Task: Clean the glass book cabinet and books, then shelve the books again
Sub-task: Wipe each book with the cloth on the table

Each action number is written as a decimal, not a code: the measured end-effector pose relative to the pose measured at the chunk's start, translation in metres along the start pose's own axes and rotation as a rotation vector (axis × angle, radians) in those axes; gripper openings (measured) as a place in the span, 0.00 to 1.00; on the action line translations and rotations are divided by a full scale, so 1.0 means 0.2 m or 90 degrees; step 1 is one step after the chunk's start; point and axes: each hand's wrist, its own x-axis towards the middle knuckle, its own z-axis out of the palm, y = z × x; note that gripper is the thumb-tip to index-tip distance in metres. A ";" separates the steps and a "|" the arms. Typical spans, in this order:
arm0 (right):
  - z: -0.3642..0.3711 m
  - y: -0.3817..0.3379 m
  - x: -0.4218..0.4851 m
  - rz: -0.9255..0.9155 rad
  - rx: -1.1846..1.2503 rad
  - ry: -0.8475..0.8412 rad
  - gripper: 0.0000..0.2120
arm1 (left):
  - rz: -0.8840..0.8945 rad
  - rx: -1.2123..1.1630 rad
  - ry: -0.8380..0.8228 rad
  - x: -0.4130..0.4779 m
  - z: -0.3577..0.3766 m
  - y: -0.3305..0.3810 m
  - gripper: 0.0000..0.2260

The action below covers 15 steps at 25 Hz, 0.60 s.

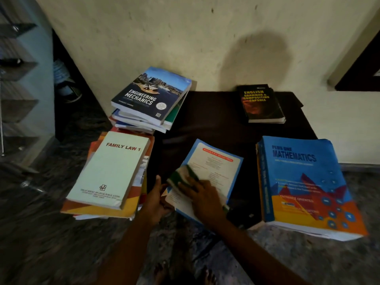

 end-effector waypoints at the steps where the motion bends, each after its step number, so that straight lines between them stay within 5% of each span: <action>1: 0.04 -0.05 -0.07 -0.041 0.022 -0.011 0.24 | -0.004 -0.033 -0.012 0.00 -0.01 0.00 0.27; 4: -0.04 0.01 -0.05 -0.083 0.052 0.014 0.24 | 0.000 -0.056 -0.021 -0.05 -0.01 0.02 0.31; 8: -0.27 0.28 0.20 0.179 -0.029 0.115 0.27 | -0.021 -0.085 -0.010 -0.06 -0.01 0.00 0.30; 10: -0.30 0.36 0.24 0.268 -0.113 0.031 0.29 | -0.020 -0.088 -0.012 -0.05 -0.01 -0.01 0.29; 15: -0.10 0.22 -0.05 0.126 -0.075 0.141 0.32 | -0.025 -0.058 -0.043 -0.04 -0.01 -0.01 0.26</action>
